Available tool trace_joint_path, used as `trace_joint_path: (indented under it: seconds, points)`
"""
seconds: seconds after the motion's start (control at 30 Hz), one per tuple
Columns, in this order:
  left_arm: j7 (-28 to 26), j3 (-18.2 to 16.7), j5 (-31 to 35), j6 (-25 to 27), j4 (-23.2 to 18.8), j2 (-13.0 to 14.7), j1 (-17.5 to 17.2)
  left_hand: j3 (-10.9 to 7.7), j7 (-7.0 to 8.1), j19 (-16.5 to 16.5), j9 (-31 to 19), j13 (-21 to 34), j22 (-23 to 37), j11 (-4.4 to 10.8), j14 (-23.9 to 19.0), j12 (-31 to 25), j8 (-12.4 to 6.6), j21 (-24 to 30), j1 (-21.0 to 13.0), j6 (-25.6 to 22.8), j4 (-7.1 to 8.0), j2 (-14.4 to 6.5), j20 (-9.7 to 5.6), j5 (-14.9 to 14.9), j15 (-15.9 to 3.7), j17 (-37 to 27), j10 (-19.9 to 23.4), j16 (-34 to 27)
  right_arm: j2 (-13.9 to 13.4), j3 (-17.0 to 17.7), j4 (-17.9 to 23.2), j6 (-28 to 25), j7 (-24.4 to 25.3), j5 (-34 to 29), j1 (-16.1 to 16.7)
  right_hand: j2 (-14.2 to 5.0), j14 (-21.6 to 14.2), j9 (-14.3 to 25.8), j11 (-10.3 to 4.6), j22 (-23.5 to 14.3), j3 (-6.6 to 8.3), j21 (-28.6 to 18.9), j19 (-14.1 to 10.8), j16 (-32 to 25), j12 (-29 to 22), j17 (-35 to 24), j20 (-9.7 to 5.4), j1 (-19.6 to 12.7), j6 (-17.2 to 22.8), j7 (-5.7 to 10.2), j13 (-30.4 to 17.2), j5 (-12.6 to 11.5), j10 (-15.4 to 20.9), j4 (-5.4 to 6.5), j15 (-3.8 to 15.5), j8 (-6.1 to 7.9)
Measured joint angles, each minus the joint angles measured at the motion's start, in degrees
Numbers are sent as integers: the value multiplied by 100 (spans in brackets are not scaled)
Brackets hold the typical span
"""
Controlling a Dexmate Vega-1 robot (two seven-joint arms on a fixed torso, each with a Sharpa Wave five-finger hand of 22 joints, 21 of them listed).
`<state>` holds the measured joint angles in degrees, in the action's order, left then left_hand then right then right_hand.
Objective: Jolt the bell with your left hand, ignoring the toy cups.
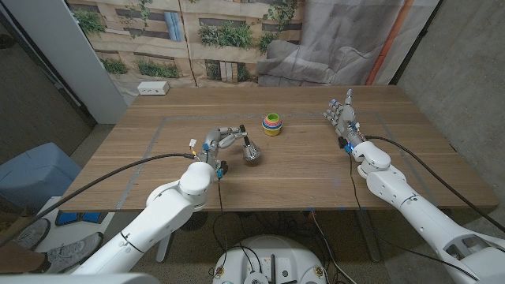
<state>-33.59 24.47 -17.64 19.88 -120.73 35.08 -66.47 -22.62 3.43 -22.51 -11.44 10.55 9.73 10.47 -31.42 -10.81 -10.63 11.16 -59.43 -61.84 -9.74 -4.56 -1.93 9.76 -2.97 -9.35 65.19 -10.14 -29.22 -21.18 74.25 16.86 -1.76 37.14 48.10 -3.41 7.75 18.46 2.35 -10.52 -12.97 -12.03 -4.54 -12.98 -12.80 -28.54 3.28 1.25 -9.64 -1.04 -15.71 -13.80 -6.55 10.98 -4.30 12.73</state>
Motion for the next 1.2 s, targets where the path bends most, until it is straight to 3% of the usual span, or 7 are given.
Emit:
trace_joint_path:
  seconds: [0.3,0.6,0.8,1.0,1.2]
  points:
    - [-140,226,575,-354,171,128,60,0,0,0,0,-1,0,0,0,1,1,0,-13,0,-1,-18,0,-1,0,0,0,0,2,0,0,0,3,-1,0,0,0,0,0,0,0,0,0,0,0,0,0,0,0,0,0,0,0,0,0,0]
    - [-413,417,1847,-963,400,210,90,23,0,0,2,-2,0,-1,0,6,21,0,-13,0,-23,-49,0,-2,0,0,1,0,3,0,1,0,7,-4,0,0,0,0,0,0,0,0,0,0,0,0,0,0,0,0,0,0,0,0,0,0]
    - [-468,472,2139,-1088,528,212,86,24,0,0,7,-3,0,-1,0,7,7,0,-12,0,-24,-49,0,-2,0,0,1,0,2,0,1,0,9,-5,0,0,0,0,0,0,0,0,0,0,0,0,0,0,0,0,0,0,0,0,0,0]
    - [-693,495,3028,-1365,643,206,57,24,0,0,15,-5,0,-1,0,7,-22,0,-13,0,-24,-63,0,-6,0,-1,1,0,3,-1,1,0,9,-6,0,0,0,0,0,0,0,0,0,0,0,0,0,0,0,0,0,0,0,0,0,0]
    - [-770,486,3356,-1474,736,180,34,48,0,0,15,-4,0,-1,-63,8,-22,0,-14,0,0,-63,0,-7,-1,-13,1,0,3,-2,1,0,2,-6,0,0,0,0,0,0,0,0,0,0,0,0,0,0,0,0,0,0,0,0,0,0]
